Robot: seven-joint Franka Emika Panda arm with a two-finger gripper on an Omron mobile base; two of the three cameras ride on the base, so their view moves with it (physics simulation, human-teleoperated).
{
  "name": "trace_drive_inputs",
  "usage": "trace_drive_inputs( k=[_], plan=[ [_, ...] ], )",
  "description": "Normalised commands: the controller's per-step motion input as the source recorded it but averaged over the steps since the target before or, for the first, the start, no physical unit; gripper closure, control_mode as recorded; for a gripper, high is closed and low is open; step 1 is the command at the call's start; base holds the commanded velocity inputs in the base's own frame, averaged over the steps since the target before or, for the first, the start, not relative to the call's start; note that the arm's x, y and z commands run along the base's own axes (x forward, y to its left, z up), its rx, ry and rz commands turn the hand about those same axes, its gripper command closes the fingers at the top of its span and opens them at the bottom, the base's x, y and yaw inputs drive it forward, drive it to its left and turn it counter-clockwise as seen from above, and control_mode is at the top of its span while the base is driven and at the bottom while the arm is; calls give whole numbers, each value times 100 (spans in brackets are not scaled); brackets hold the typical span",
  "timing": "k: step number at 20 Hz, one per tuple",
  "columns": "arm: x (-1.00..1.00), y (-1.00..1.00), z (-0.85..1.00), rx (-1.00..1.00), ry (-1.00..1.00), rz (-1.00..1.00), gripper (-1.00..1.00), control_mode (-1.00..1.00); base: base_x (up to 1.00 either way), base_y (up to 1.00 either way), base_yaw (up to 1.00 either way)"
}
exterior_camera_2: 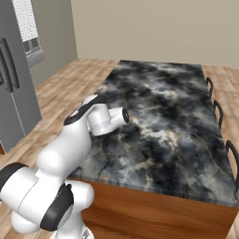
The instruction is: Pick the juice, can, juice from the counter and place them in the open cabinet.
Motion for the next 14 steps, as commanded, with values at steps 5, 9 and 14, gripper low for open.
trace_drive_inputs(
  k=[5, 9, 14],
  plan=[
    [15, -5, -3, 0, 0, 0, -100, -100, 0, 0, 0],
    [19, -6, -6, 0, 0, 0, -100, -100, 0, 0, 0],
    [23, -3, -9, 1, 0, 0, -100, -100, 0, 0, 0]
  ],
)
